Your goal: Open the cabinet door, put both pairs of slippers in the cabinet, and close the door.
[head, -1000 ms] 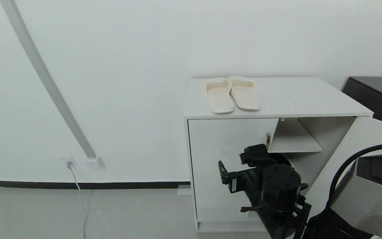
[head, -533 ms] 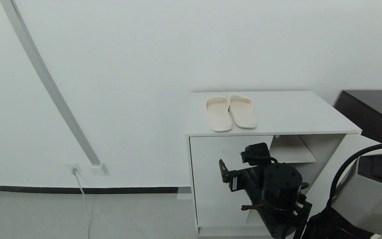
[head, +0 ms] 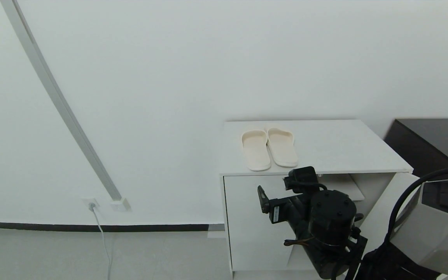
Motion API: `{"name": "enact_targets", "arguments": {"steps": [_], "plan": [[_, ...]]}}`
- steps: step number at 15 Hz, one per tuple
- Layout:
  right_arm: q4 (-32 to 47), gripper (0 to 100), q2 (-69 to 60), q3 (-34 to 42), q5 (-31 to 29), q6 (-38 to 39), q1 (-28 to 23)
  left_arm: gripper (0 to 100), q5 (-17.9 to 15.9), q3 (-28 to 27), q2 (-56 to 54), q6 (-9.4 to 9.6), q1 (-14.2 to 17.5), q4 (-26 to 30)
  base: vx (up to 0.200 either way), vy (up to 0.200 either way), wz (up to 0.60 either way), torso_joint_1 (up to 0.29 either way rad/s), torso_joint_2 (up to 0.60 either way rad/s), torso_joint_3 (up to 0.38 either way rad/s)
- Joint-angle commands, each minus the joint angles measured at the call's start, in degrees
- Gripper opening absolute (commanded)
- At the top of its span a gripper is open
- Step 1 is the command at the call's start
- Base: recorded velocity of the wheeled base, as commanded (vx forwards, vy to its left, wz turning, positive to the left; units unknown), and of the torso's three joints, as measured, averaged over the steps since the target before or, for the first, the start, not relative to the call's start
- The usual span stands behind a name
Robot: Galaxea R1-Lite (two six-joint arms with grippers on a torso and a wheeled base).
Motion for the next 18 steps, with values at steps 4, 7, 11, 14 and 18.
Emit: {"name": "enact_targets", "arguments": {"steps": [4, 7, 11, 14, 18], "plan": [[-4.62, 100, 2.59, 0.16, 2.21, -1.8, -2.14, 0, -0.02, 0.0, 0.07, 0.07, 0.02, -0.01, 0.0, 0.0, 0.0, 0.061, -0.14, -0.074], [3.11, 100, -0.13, -3.97, 2.21, -1.72, -3.64, 0, -0.02, 0.0, 0.07, 0.07, 0.02, -0.01, 0.0, 0.0, 0.0, 0.0, 0.0, 0.0], [36.33, 100, -6.99, -21.11, 2.21, 11.2, -4.95, 0, -0.02, 0.0, 0.07, 0.16, 0.02, -0.01, 0.0, 0.0, 0.0, 0.0, 0.0, 0.0], [40.99, 100, -6.46, -24.01, 1.77, 13.4, -4.78, 0, -0.02, 0.0, 0.07, 0.07, 0.02, -0.01, 0.0, 0.0, 0.0, 0.0, 0.0, 0.0], [40.2, 100, -4.7, -23.39, 1.68, 13.4, -4.78, 0, -0.11, 0.0, 0.07, 0.07, 0.02, -0.01, 0.1, 0.0, 0.0, 0.002, 0.0, 0.004]]}}
